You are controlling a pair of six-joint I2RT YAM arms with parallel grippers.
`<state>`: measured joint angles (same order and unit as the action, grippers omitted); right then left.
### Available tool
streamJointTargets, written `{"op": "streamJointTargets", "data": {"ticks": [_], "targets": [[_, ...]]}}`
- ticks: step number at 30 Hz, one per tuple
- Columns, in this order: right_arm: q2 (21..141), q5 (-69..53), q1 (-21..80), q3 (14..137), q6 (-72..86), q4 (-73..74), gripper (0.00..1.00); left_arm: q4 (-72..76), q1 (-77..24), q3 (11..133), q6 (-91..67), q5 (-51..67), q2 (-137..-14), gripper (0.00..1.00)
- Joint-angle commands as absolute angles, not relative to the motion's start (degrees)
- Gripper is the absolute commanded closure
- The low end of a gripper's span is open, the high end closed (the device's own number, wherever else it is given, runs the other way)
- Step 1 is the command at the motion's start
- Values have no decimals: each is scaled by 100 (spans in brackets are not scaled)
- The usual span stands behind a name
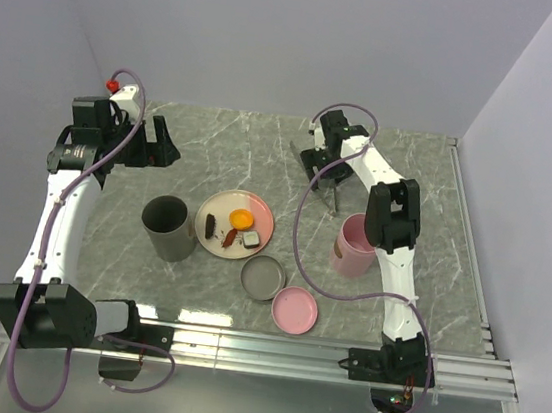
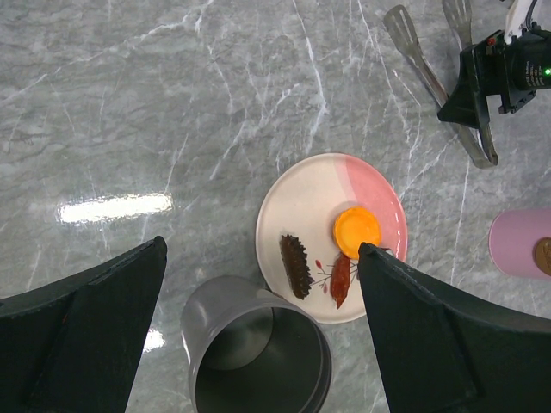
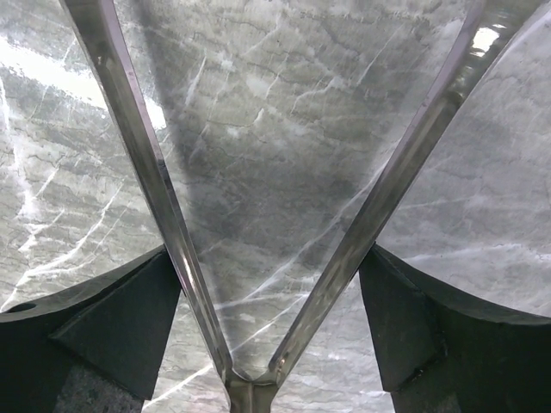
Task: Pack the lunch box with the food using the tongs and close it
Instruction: Pick up the clamp at the center of the board.
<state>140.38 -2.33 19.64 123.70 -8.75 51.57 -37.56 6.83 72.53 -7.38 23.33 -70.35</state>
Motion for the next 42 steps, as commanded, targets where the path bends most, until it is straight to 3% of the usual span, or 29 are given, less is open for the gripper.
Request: {"op": "streamJointTargets", "data": {"ticks": [1, 8, 27, 37, 42], "targets": [[14124, -79, 1995, 12525, -809, 4975, 14, -3630, 703, 7277, -809, 2496, -6970, 1], [13764, -193, 1995, 12340, -729, 4887, 26, -3674, 703, 7339, -809, 2496, -7005, 0], [12340, -949, 1995, 12559, -729, 5414, 27, -3700, 712, 7295, -765, 2716, -6829, 1], [11163, -2293, 2004, 11980, -1028, 5607, 29, -3613, 712, 7268, -580, 3375, -6601, 1], [10636, -3372, 2021, 11689, -1213, 5809, 29, -2834, 703, 6840, -423, 4635, -6058, 1]]}}
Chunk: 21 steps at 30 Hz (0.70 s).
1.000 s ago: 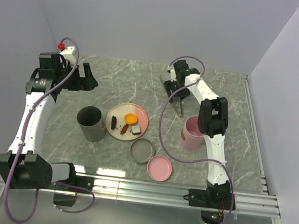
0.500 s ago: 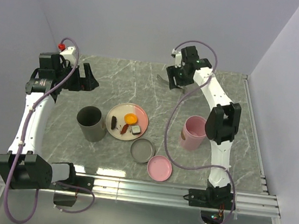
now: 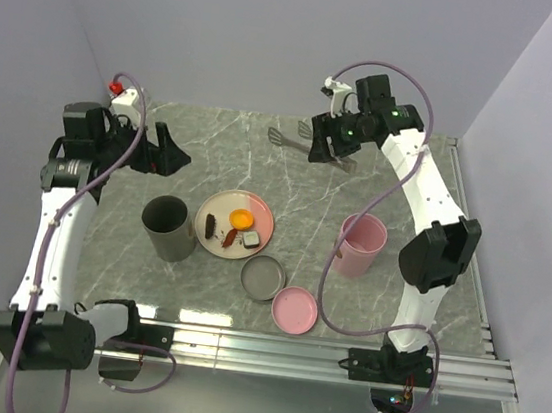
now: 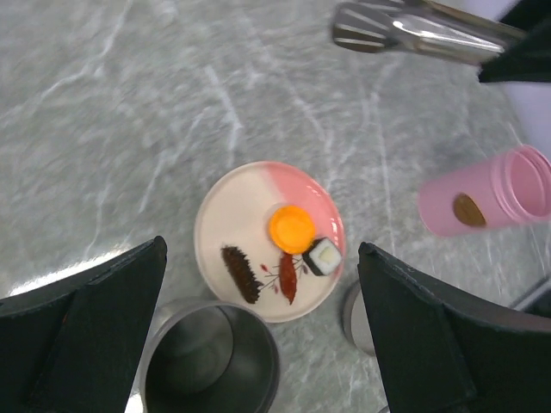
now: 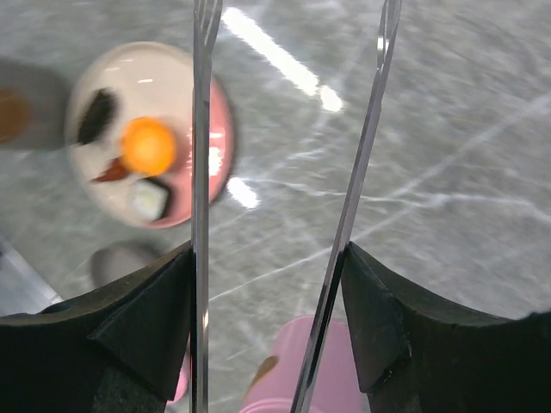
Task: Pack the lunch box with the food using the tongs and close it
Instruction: Pick up the clamp at the center of the board.
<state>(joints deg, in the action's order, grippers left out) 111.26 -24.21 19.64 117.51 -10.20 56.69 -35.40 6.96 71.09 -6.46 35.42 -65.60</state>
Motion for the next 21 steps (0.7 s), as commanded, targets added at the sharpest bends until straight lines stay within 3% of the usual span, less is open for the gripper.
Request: {"op": "streamJointTargets", "data": {"ticks": [1, 6, 10, 21], "targets": [[10600, -3532, 2030, 11689, -1222, 5862, 29, -2691, 703, 6742, -152, 4841, -5943, 1], [10416, -4340, 2285, 11655, -1336, 6319, 30, -2206, 554, 6338, 1421, 5554, -5477, 1], [10222, -4693, 2714, 11383, -1310, 6329, 31, -2145, 27, 6196, 3001, 5143, -5309, 1], [10090, -4939, 3559, 11285, -1160, 6355, 31, -3189, -1739, 6715, 4807, 4466, -5765, 2]]}}
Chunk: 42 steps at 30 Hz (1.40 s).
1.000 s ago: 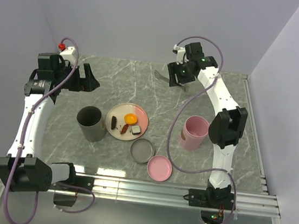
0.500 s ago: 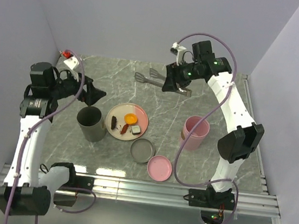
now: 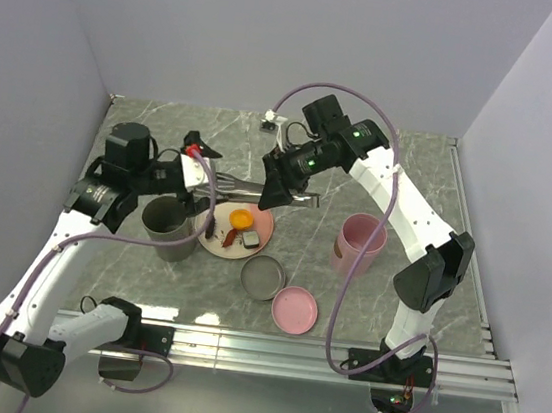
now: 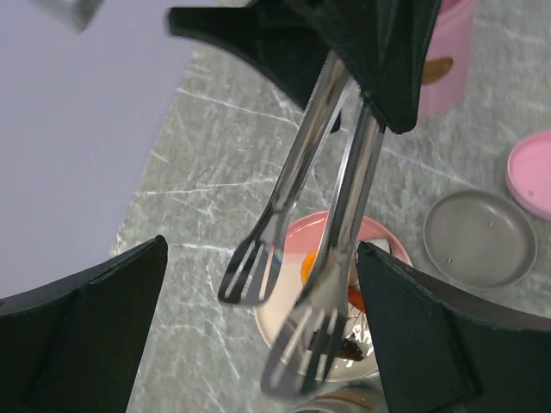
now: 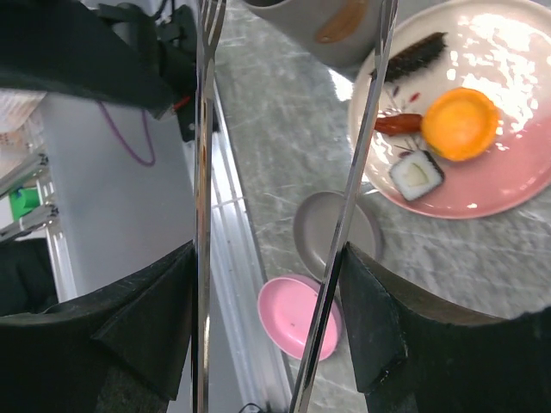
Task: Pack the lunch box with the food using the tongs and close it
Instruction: Pick up the clamp at the center of the board.
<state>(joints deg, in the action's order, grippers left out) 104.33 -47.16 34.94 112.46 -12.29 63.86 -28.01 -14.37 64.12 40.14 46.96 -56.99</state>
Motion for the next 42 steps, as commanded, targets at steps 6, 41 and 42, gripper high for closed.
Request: {"op": "streamJointTargets", "data": {"ticks": [6, 41, 42], "targets": [[10169, -5080, 3621, 11311, -1063, 6284, 31, -3348, -2575, 6592, 5247, 3797, -5756, 7], [10292, -5133, 4008, 11408, -1169, 6372, 36, -3103, -2944, 6697, 4939, 3340, -5897, 42], [10283, -5124, 4008, 11408, -1160, 6372, 36, -3103, -2944, 6697, 4922, 3349, -5897, 44]]}}
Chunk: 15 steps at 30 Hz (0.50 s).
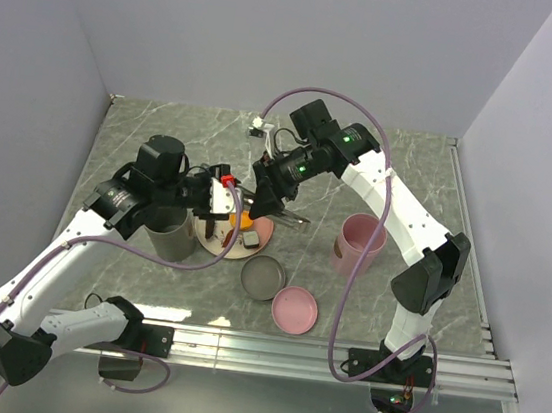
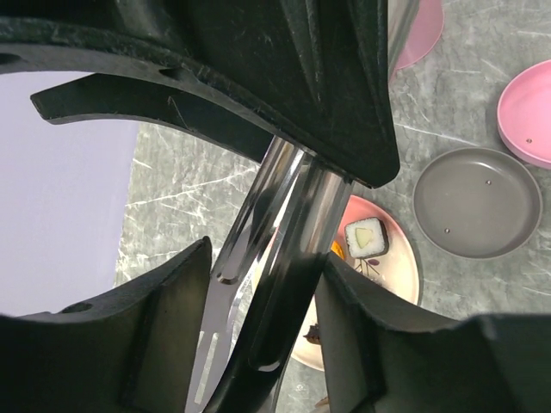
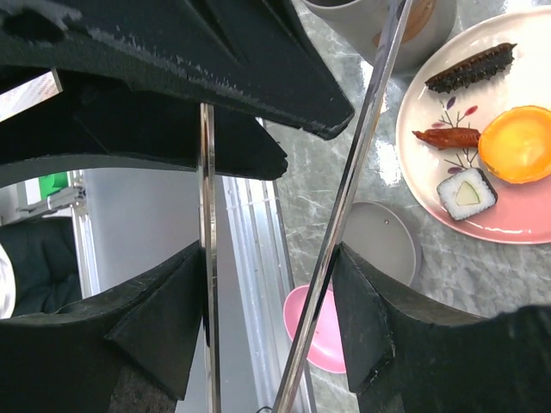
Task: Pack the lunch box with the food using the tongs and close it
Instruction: Pick up the clamp at the center of the board.
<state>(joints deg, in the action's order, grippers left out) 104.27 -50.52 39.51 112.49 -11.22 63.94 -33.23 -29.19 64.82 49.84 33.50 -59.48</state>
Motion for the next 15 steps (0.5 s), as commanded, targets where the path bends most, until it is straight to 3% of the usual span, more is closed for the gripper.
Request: {"op": "streamJointTargets", "data": {"ticks": [1, 15], "targets": [[10283, -5107, 4008, 11417, -1160, 6372, 36, -3103, -2944, 6689, 4931, 3349, -5897, 45], [10283, -5071, 4008, 11461, -1213, 6425, 35, -3085, -2944, 6706, 4904, 3234, -5924, 50]]}}
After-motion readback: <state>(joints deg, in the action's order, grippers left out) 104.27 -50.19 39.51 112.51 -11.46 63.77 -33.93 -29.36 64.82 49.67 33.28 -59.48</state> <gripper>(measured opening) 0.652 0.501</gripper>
